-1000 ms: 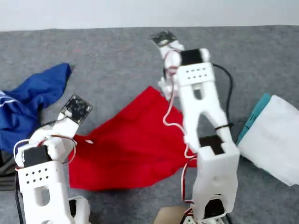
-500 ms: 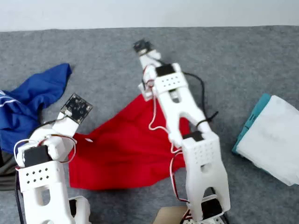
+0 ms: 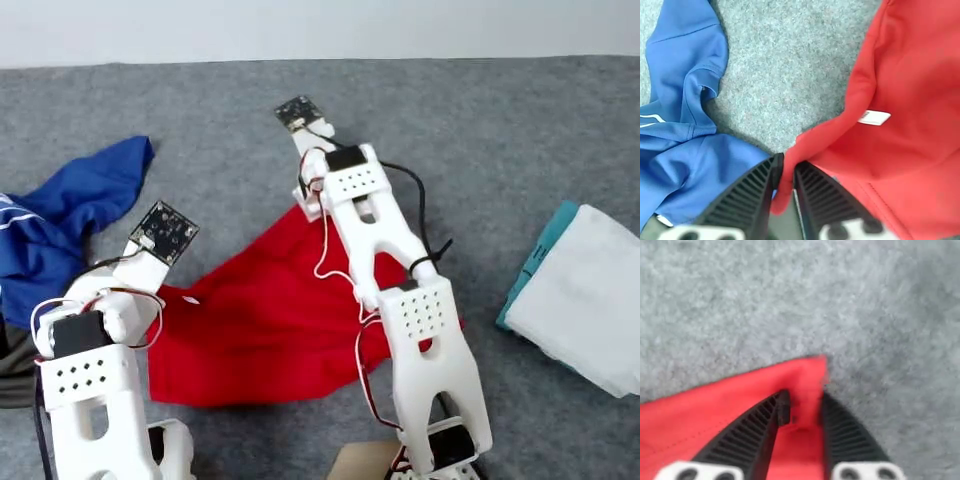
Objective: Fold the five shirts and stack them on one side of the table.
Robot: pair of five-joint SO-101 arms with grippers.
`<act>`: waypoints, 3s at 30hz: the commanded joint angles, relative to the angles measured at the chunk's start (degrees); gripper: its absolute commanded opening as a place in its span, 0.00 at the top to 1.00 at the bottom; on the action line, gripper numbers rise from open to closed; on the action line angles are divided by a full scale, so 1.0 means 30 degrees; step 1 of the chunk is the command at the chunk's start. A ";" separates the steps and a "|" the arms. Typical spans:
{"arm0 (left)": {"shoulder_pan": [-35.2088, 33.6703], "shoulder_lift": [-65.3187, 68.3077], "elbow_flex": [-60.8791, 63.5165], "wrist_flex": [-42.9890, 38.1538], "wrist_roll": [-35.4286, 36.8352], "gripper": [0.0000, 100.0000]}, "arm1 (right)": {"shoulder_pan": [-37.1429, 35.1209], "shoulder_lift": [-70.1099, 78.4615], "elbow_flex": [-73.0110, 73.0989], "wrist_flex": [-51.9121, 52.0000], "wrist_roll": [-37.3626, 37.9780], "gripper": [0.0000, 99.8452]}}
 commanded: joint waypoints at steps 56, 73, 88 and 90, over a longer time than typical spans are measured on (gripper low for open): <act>0.7004 -0.0176 -2.6564 0.1758 0.4484 1.00 | 0.9451 -2.5363 -1.5531 1.0974 0.6125 0.99; 0.7004 0.0000 -1.9883 0.4982 0.1582 1.00 | 0.6667 -2.6183 0.0029 1.0300 0.5744 0.99; 0.5832 0.5040 -0.3004 -1.7641 0.1553 1.00 | 0.5934 -2.5802 2.0190 -1.0300 0.5363 0.99; 0.5392 0.7179 -0.4176 -1.8667 0.1612 1.00 | 0.6022 -2.5070 2.0571 -1.2059 0.5304 0.99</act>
